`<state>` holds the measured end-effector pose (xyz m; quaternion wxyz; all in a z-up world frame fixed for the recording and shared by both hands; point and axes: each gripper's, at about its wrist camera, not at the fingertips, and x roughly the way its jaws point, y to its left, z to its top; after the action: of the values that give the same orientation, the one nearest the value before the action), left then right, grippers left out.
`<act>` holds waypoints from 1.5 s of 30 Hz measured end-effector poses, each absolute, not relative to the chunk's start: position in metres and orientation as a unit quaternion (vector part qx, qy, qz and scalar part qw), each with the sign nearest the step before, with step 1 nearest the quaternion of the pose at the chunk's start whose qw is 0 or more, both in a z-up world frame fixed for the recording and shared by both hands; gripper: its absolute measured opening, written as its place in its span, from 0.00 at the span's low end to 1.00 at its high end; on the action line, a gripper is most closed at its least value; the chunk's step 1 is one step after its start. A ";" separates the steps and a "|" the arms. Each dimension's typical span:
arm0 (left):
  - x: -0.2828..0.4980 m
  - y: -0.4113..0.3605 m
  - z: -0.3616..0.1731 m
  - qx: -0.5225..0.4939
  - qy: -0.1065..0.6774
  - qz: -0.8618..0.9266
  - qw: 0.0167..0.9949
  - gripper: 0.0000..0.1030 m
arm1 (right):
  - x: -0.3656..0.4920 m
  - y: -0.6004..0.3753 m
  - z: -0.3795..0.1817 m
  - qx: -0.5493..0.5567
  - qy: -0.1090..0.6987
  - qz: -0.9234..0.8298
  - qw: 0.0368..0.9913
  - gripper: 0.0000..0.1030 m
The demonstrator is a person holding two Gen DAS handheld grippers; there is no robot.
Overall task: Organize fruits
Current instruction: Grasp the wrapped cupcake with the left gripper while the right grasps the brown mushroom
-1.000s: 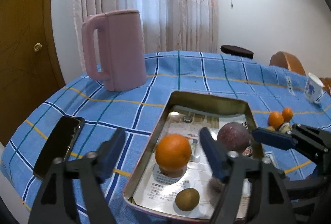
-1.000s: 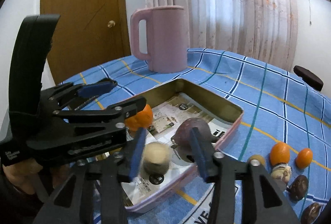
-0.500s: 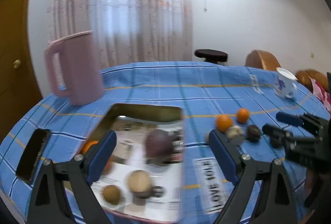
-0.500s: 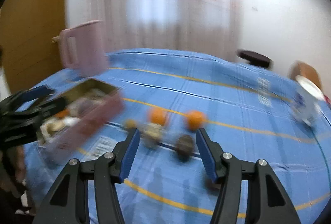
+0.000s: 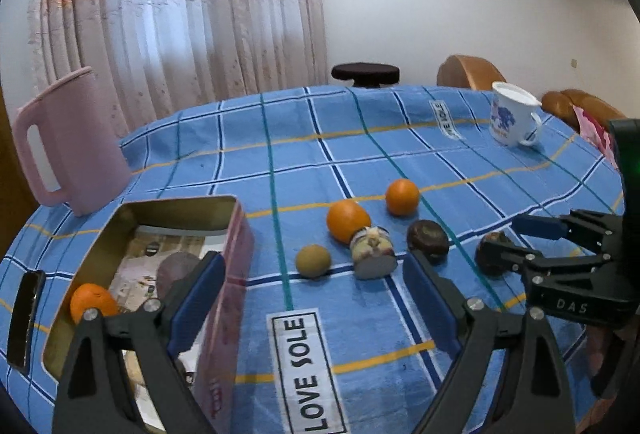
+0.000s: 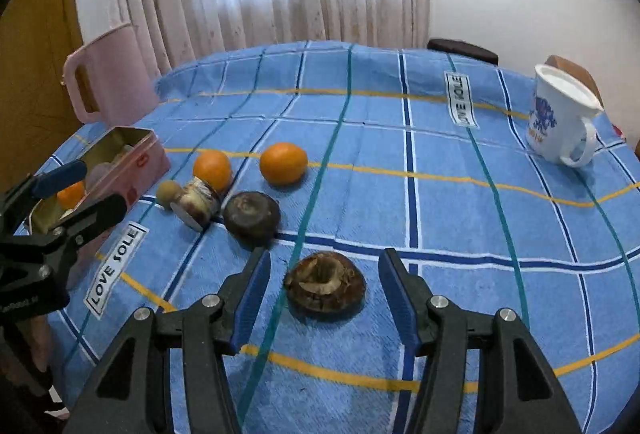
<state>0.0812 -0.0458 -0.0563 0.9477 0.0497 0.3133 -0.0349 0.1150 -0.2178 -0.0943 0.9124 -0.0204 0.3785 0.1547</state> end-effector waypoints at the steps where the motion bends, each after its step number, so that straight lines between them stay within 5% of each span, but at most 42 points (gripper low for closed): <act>1: 0.084 -0.047 -0.057 0.050 0.316 -0.038 0.947 0.87 | 0.117 -0.217 -0.097 -0.020 0.385 0.157 0.909 0.54; 4: 0.088 -0.049 -0.059 0.045 0.329 -0.056 0.942 0.80 | 0.123 -0.212 -0.103 -0.030 0.405 0.161 0.900 0.45; 7: 0.094 -0.053 -0.063 0.043 0.343 -0.071 0.936 0.66 | 0.122 -0.207 -0.103 -0.043 0.405 0.162 0.899 0.45; 12: 0.105 -0.061 -0.071 0.035 0.366 -0.096 0.925 0.62 | 0.122 -0.206 -0.093 -0.038 0.381 0.153 0.911 0.45; 18: 0.121 -0.073 -0.075 0.044 0.384 -0.099 0.917 0.46 | 0.129 -0.204 -0.086 -0.027 0.368 0.144 0.918 0.45; 26: 0.135 -0.077 -0.090 0.041 0.409 -0.100 0.906 0.46 | 0.129 -0.198 -0.091 -0.024 0.363 0.149 0.919 0.45; 28: 0.140 -0.078 -0.093 0.037 0.415 -0.104 0.903 0.36 | 0.130 -0.197 -0.092 -0.023 0.365 0.152 0.918 0.45; 31: 0.141 -0.076 -0.093 0.029 0.418 -0.105 0.902 0.36 | 0.129 -0.197 -0.091 -0.022 0.362 0.152 0.919 0.45; 45: 0.114 -0.070 -0.071 0.026 0.336 -0.109 0.935 0.35 | 0.113 -0.201 -0.079 -0.012 0.313 0.170 0.934 0.45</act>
<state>0.1140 -0.0702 -0.0711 0.9353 0.0258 0.3356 -0.1093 0.1131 -0.2010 -0.0789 0.9345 -0.0123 0.3126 0.1699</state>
